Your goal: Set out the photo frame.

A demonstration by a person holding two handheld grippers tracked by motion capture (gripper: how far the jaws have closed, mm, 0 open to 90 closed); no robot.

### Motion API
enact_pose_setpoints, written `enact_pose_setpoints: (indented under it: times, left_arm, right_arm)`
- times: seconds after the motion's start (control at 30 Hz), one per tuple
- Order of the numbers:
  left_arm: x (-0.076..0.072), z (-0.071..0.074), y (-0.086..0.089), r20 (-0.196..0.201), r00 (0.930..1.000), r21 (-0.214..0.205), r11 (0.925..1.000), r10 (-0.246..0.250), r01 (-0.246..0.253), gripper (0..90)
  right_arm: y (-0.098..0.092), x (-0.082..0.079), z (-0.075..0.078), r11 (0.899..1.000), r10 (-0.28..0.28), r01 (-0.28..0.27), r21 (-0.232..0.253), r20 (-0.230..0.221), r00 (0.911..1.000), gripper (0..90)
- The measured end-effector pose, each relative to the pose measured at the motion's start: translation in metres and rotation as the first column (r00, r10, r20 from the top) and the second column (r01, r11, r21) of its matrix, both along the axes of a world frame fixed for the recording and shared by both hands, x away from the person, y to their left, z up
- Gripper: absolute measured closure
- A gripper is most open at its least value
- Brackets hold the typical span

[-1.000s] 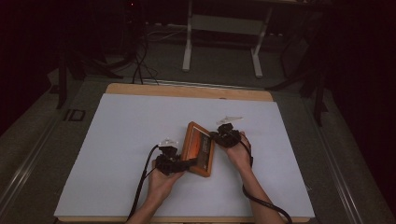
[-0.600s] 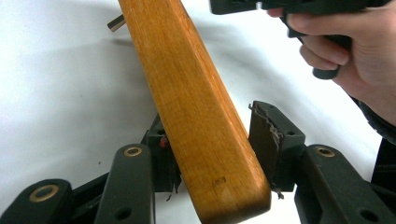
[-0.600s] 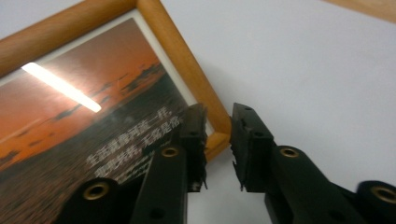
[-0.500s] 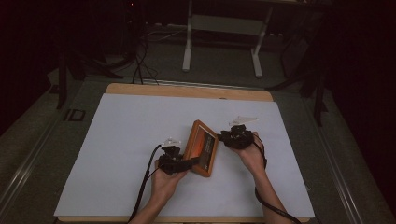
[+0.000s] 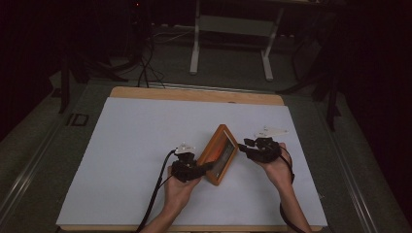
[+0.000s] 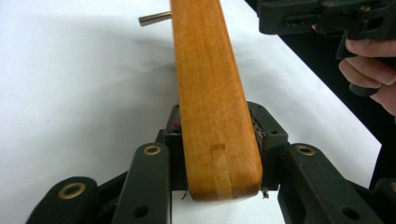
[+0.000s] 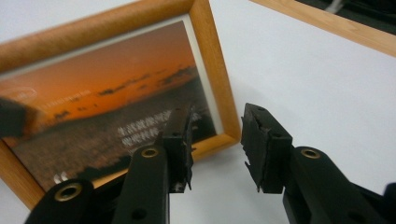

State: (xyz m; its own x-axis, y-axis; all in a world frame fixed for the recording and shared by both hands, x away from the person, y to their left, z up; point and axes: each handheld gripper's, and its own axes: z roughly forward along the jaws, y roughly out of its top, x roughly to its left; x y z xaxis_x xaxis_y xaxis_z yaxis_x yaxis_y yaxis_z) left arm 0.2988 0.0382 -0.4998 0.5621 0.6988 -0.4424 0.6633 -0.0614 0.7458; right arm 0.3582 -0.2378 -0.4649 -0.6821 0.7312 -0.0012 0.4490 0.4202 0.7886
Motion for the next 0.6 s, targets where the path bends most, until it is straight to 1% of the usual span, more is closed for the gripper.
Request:
enact_pose_setpoints:
  times: [0.07, 0.1, 0.23, 0.3, 0.37, 0.4, 0.5, 0.53, 0.6]
  left_arm:
    - [-0.001, 0.001, -0.003, 0.007, 1.0, -0.005, 1.0, -0.004, 0.004, 68.5]
    - [-0.002, 0.002, -0.006, 0.019, 0.9998, -0.004, 1.0, -0.008, 0.008, 69.0]
    - [-0.004, 0.006, -0.013, 0.052, 0.9986, 0.028, 0.9995, -0.013, 0.012, 69.5]
    - [-0.004, 0.006, -0.013, 0.046, 0.9989, 0.024, 0.9997, -0.012, 0.011, 69.6]
    - [-0.001, 0.006, -0.01, 0.036, 0.9992, 0.012, 0.9998, -0.015, 0.015, 69.6]
    - [-0.001, 0.006, -0.01, 0.036, 0.9992, 0.005, 0.9999, -0.014, 0.014, 69.6]
    - [0.001, 0.006, -0.009, 0.039, 0.9991, 0.005, 0.9998, -0.018, 0.018, 69.7]
    - [0.001, 0.007, -0.009, 0.05, 0.9985, 0.012, 0.9996, -0.025, 0.024, 69.7]
    - [0.002, 0.009, -0.009, 0.056, 0.998, 0.014, 0.9995, -0.027, 0.027, 69.7]
  right_arm:
    - [-0.006, -0.003, 0.0, 1.0, -0.001, 0.001, 0.002, -0.002, 1.0, 61.6]
    - [-0.008, -0.004, -0.001, 1.0, -0.002, 0.002, 0.005, -0.001, 1.0, 61.3]
    - [-0.018, -0.009, -0.004, 0.999, -0.016, 0.016, 0.031, 0.005, 0.9999, 59.7]
    - [-0.022, -0.01, -0.007, 0.999, -0.023, 0.023, 0.045, 0.005, 0.9997, 59.4]
    - [-0.026, -0.01, -0.009, 0.998, -0.022, 0.022, 0.064, -0.007, 0.9997, 59.0]
    - [-0.026, -0.01, -0.01, 0.998, -0.022, 0.022, 0.062, -0.01, 0.9997, 58.8]
    - [-0.028, -0.011, -0.01, 0.998, -0.022, 0.023, 0.056, -0.012, 0.9997, 58.3]
    - [-0.028, -0.011, -0.01, 0.998, -0.021, 0.022, 0.057, -0.012, 0.9997, 58.1]
    - [-0.028, -0.011, -0.01, 0.998, -0.019, 0.02, 0.056, -0.01, 0.9998, 57.7]
